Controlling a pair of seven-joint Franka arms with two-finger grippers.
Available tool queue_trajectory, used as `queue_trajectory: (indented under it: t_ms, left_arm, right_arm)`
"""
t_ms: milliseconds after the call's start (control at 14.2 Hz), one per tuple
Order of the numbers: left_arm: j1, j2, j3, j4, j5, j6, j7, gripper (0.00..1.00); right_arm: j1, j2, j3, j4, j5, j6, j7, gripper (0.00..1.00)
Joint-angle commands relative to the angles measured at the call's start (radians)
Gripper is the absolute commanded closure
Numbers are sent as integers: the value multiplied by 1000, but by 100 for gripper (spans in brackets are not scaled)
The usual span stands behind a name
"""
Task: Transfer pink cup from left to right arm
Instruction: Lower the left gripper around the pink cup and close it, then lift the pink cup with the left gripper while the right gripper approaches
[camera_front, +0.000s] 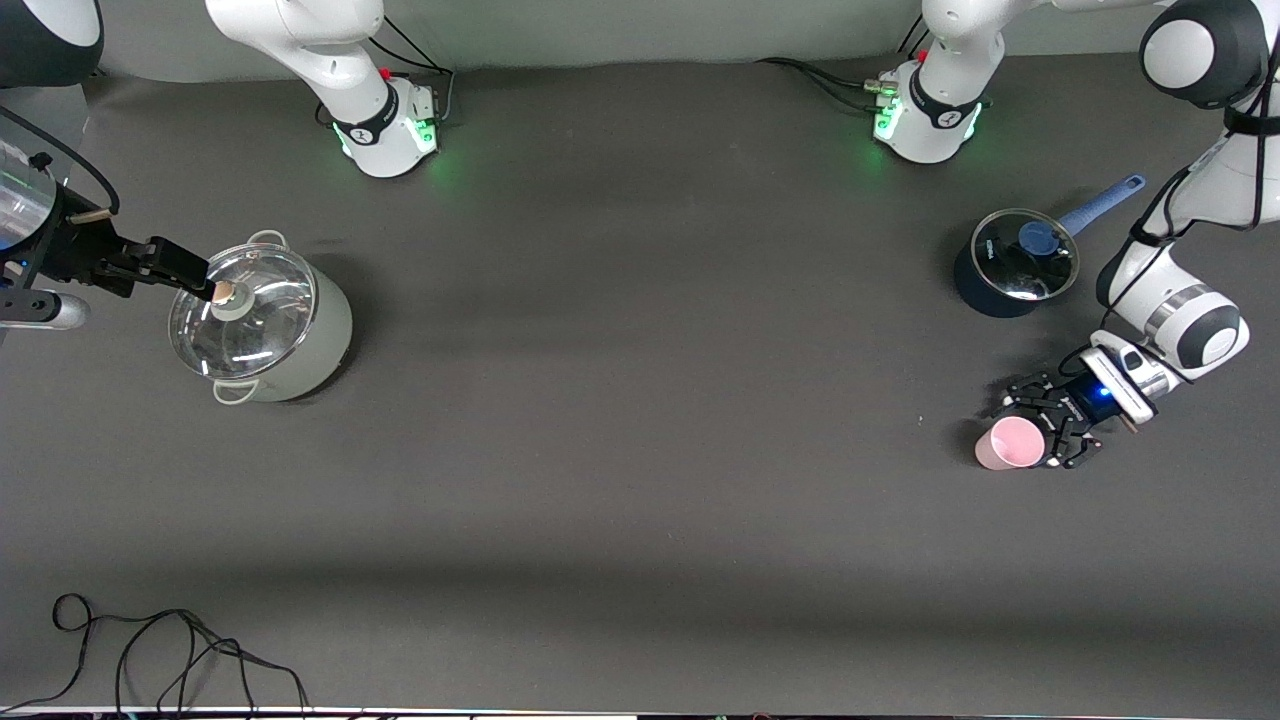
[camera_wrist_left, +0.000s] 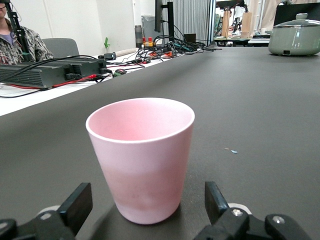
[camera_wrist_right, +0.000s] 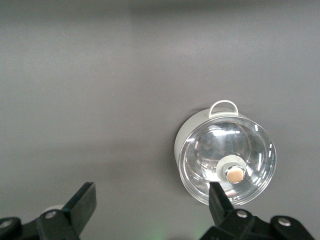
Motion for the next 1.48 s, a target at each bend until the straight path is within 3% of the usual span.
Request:
queue_trajectory:
  t_ms: [0, 421, 632, 773, 983, 1405]
  left_arm:
    - [-24, 5, 7, -13, -39, 28, 57, 0]
    - [-57, 10, 7, -13, -95, 42, 57, 7]
    - [-58, 10, 7, -13, -109, 44, 53, 36]
    - [-66, 8, 7, -15, -126, 44, 50, 42]
    - [-99, -12, 5, -11, -140, 68, -2, 45]
    - [-296, -255, -14, -131, -218, 279, -245, 45]
  right_arm:
    - [8, 5, -6, 11, 11, -2, 15, 0]
    - [8, 4, -6, 10, 11, -3, 15, 0]
    - [9, 4, -6, 10, 11, -3, 15, 0]
    - [9, 4, -6, 10, 11, -3, 15, 0]
    - [8, 4, -6, 10, 11, -3, 15, 0]
    - [8, 4, -6, 10, 11, -3, 15, 0]
